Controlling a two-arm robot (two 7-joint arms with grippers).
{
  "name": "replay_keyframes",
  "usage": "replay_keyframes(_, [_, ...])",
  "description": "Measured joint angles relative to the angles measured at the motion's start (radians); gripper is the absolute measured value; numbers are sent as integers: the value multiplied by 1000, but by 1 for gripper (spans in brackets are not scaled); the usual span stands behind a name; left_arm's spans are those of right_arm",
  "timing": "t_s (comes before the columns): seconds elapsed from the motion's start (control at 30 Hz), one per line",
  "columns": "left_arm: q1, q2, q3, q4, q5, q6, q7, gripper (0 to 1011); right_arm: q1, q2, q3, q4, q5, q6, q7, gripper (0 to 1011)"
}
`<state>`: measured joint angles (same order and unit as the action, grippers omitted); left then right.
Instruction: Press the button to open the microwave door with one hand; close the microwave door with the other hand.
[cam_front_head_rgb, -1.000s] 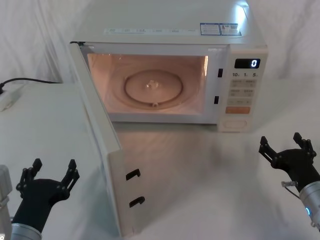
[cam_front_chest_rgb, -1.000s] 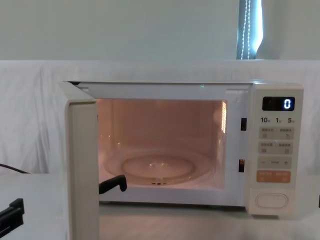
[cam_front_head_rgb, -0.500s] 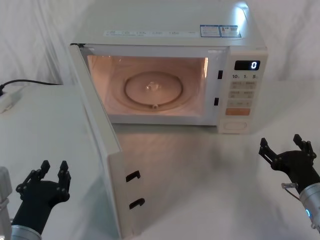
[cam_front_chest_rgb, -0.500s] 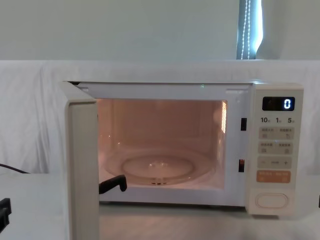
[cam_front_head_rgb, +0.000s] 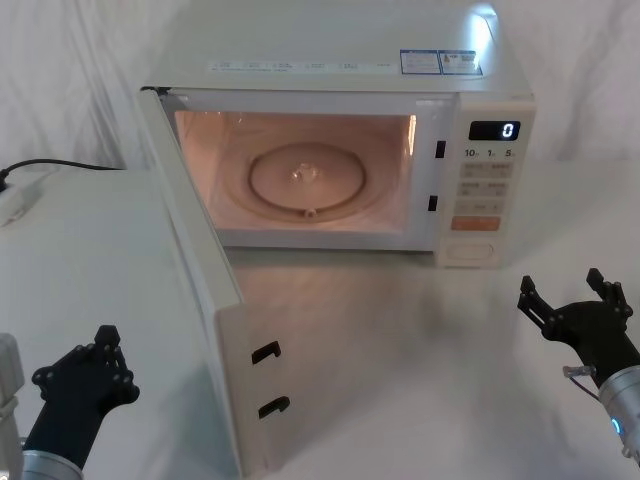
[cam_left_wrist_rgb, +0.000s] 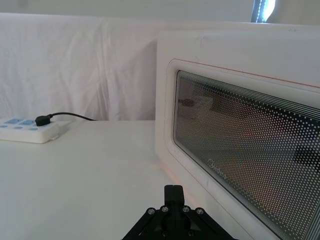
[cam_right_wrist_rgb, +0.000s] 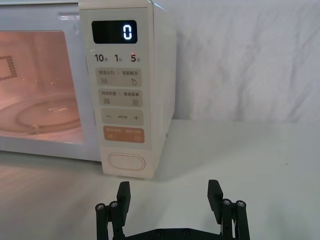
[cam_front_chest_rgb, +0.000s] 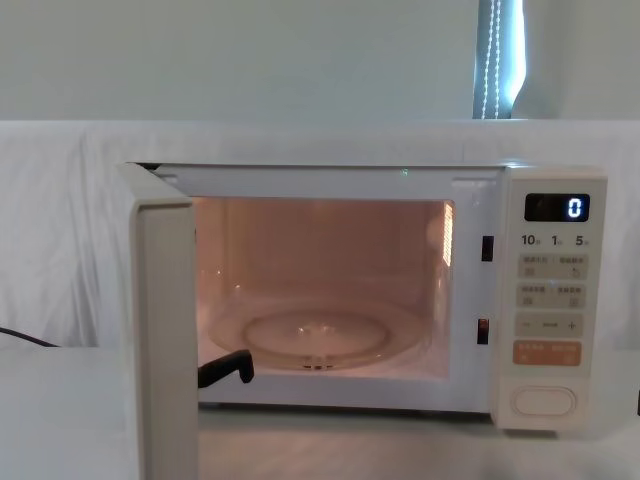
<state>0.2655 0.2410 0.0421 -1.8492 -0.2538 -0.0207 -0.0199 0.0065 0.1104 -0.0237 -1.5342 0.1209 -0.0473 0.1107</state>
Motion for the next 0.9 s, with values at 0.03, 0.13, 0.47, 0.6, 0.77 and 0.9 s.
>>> replay_keyframes(0.03, [0,0,0,0,0,0,0,0,0,0,0,0,0,0,0,1002])
replay_keyframes(0.13, [0,0,0,0,0,0,0,0,0,0,0,0,0,0,0,1002])
replay_keyframes(0.47, [1,-7,-9,-1,-1,0,-8,0,0,0,0,0,0,0,0,1002])
replay_keyframes(0.6, [1,-12,-24,-12,-6,3,-28,0,0,0,0,0,0,0,0,1002])
replay_keyframes(0.77, [2,-5,-53,-43,-30,25,-75,0,0,0,0,0,0,0,0,1002])
replay_keyframes(0.9, [-4,13,-77,-70,-76,59,-126,0,0,0,0,0,0,0,0,1002])
